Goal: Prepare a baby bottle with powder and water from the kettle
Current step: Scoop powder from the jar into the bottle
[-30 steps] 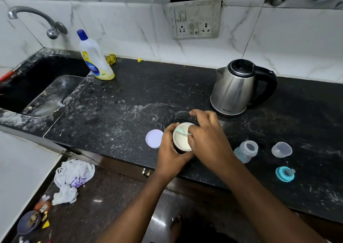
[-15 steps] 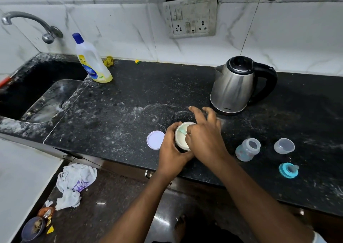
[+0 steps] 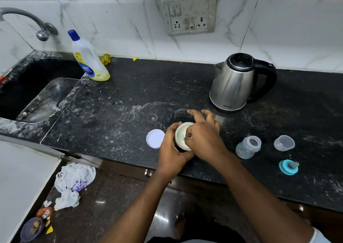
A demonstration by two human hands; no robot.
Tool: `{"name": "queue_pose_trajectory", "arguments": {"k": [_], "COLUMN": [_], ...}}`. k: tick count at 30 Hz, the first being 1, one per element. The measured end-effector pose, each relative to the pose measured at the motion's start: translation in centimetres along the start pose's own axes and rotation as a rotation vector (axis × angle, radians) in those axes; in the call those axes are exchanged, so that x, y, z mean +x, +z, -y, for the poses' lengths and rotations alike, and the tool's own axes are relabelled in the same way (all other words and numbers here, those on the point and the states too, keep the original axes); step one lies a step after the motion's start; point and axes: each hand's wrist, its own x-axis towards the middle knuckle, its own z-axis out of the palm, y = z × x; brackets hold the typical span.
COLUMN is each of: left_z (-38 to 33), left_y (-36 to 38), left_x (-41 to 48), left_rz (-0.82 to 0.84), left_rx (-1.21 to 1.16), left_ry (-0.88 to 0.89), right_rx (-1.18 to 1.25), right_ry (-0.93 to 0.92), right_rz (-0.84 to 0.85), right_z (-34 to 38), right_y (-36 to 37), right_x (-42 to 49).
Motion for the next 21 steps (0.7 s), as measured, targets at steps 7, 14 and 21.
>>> {"name": "queue_pose_trajectory", "arguments": {"k": [7, 14, 21], "left_z": [0.4, 0.6, 0.9], "left_y": [-0.4, -0.8, -1.1], "left_x": [0.1, 0.6, 0.5], "left_rz": [0.015, 0.033, 0.049], "left_rx": [0.019, 0.050, 0.058], "left_ry": [-0.004, -0.007, 0.014], "right_rx": [0.108, 0.340, 0.438], "right_ry": [0.004, 0.081, 0.092], "right_rz": [0.009, -0.057, -0.113], "right_z": [-0.1, -1.0, -1.4], "right_y": [0.5, 0.7, 0.3], "right_x": [0.0, -0.3, -1.1]}}
